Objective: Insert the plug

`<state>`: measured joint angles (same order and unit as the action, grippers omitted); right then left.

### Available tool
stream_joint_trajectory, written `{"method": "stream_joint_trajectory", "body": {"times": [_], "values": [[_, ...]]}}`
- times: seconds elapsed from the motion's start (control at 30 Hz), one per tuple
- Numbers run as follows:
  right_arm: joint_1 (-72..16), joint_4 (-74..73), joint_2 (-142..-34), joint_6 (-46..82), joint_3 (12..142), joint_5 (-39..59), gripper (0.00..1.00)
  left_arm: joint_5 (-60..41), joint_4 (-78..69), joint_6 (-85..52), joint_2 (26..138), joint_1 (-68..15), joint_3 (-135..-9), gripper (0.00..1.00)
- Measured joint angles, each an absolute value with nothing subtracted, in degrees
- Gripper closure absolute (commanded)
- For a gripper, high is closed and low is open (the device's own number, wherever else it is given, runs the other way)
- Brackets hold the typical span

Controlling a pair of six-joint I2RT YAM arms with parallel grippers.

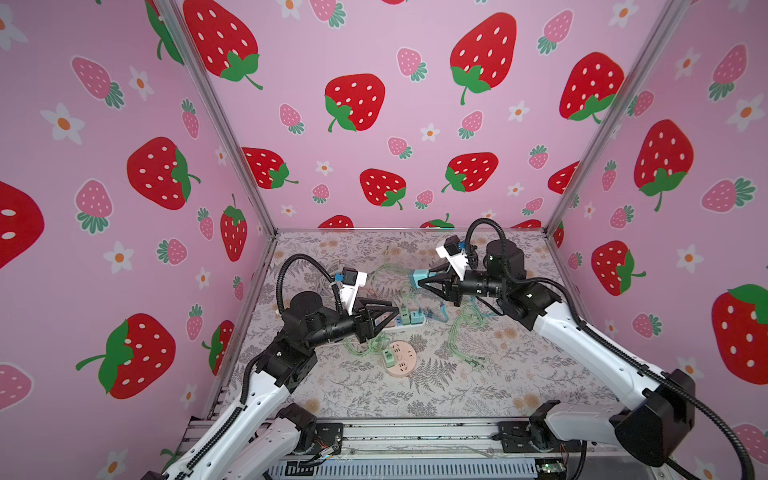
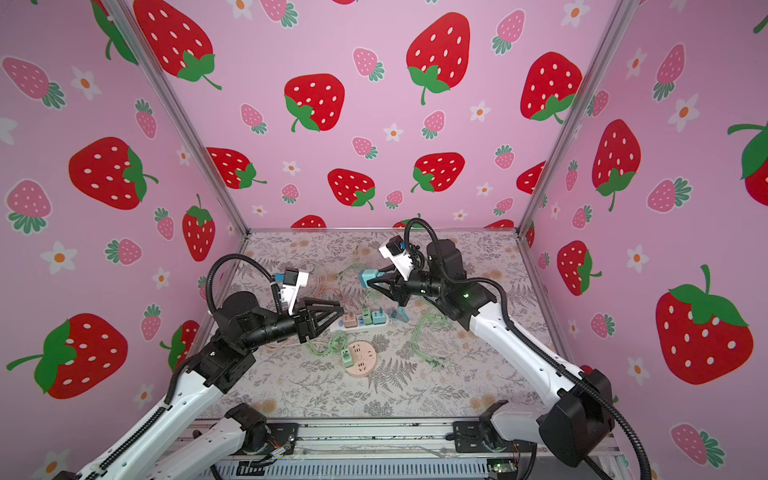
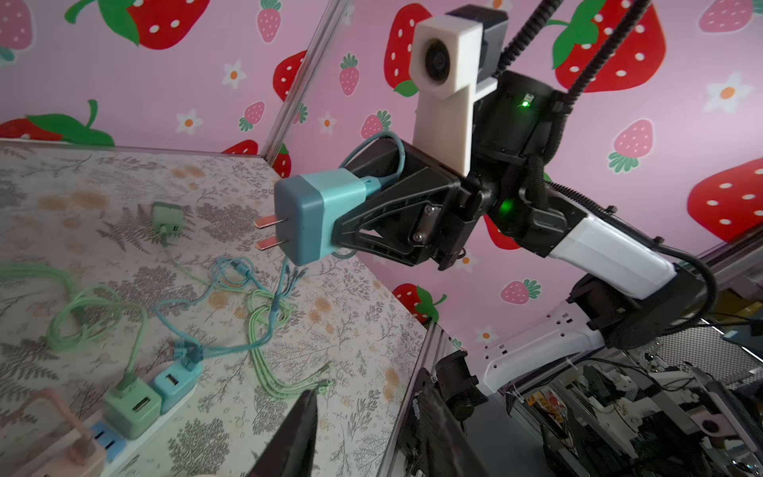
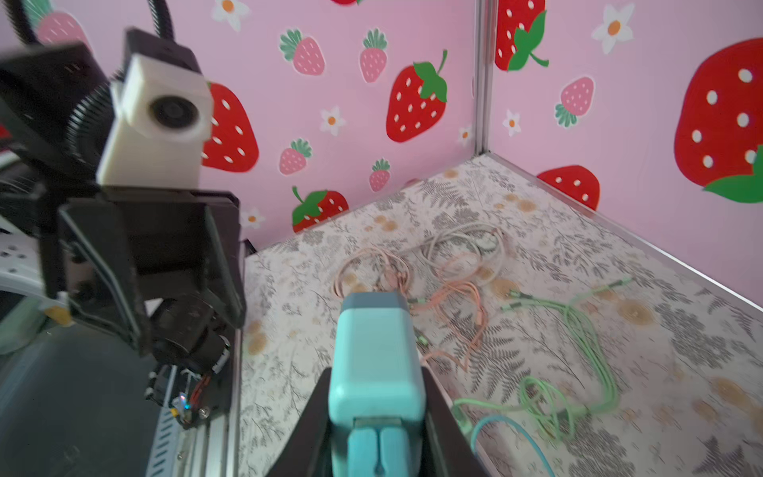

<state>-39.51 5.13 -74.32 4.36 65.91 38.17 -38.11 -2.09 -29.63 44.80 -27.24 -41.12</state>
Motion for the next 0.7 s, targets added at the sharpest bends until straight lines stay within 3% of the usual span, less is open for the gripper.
{"method": "stream_joint_trajectory", "body": {"times": [0.2,0.4,0.7], "values": [[-40.9,18.9,-80.6,-7.1,68.7,28.7,0.87,-31.9,10.5,-30.1,42.7,-27.2,-39.7,0.58],[-43.8,27.1,-86.5,-15.0,72.4,25.6,0.91,-29.9,17.6,-30.9,43.2,-28.3,-35.6,0.59],[-46.3,31.2,-88.5,-18.6,72.5,26.0,0.93,-19.2,24.6,-32.8,40.7,-39.1,-32.3,0.54]]}}
